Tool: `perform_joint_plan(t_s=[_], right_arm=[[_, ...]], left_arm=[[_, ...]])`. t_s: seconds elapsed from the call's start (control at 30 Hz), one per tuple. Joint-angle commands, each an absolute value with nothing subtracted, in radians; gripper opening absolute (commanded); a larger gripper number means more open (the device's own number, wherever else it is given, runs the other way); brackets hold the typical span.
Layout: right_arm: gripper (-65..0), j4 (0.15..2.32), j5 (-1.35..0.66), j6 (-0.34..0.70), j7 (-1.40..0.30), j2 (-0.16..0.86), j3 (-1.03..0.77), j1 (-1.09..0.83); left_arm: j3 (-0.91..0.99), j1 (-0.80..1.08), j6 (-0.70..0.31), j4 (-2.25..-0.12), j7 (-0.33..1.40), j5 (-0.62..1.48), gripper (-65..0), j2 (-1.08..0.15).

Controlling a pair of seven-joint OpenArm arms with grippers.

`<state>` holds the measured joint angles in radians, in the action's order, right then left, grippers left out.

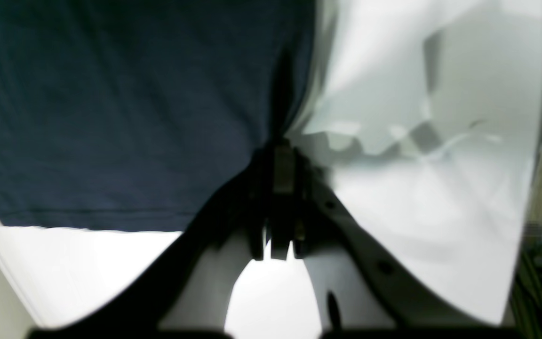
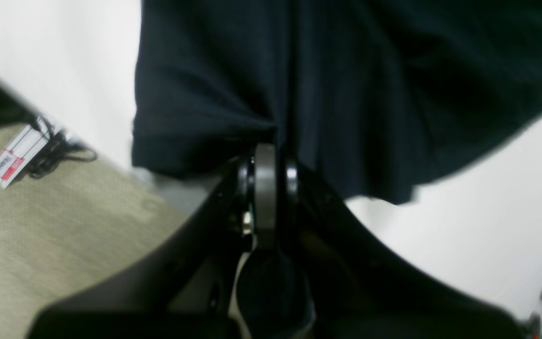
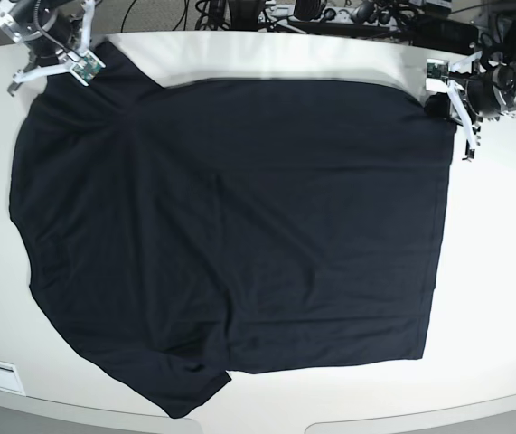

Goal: Fold the T-shirt properly
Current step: 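Grasp the shoulder corners and drag the shirt toward the robot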

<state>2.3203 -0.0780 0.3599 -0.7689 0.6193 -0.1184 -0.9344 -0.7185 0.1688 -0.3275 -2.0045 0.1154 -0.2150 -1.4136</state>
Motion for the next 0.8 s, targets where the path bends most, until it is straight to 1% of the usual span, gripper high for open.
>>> perform_joint_plan(t_s=[0.0,0.17,0.23,0.3,0.47,0.5,0.6,0.7,0.77], right_arm=[[-65.0,2.349,-0.081,0.358,-0.765,0.629,-0.148,-0.977],[-65.0,2.356,-0.142,0.358,-0.765,0.629,-0.228,-1.162],[-65.0,2.356,-0.141,0.345,-0.764,0.629,-0.233,-1.228],[-65.0,2.356,-0.141,0.327,-0.755,0.629,-0.233,-1.282],[-65.0,2.356,-0.1,0.313,-0.744,0.63,-0.233,-1.309],[-65.0,2.356,-0.07,0.309,-0.736,0.629,-0.233,-1.309],[-65.0,2.356,0.025,0.285,-0.711,0.63,-0.239,-1.295],[-65.0,2.356,0.086,0.276,-0.708,0.63,-0.26,-1.254],[-65.0,2.356,0.086,0.277,-0.698,0.63,-0.287,-1.21]], left_arm=[[-0.709,0.176,-0.322,-2.04,0.126,-0.203,-65.0,-1.456],[-0.709,0.265,-0.321,-2.143,0.225,-0.196,-65.0,-1.528],[-0.709,0.311,-0.321,-2.168,0.244,-0.196,-65.0,-1.553],[-0.709,0.355,-0.322,-2.193,0.245,-0.197,-65.0,-1.553],[-0.711,0.407,-0.32,-2.249,0.309,-0.2,-65.0,-1.553],[-0.711,0.407,-0.308,-2.26,0.328,-0.202,-65.0,-1.553],[-0.711,0.407,-0.223,-2.305,0.417,-0.26,-65.0,-1.553],[-0.711,0.407,-0.126,-2.356,0.543,-0.383,-65.0,-1.553],[-0.711,0.406,-0.074,-2.356,0.587,-0.482,-65.0,-1.553]])
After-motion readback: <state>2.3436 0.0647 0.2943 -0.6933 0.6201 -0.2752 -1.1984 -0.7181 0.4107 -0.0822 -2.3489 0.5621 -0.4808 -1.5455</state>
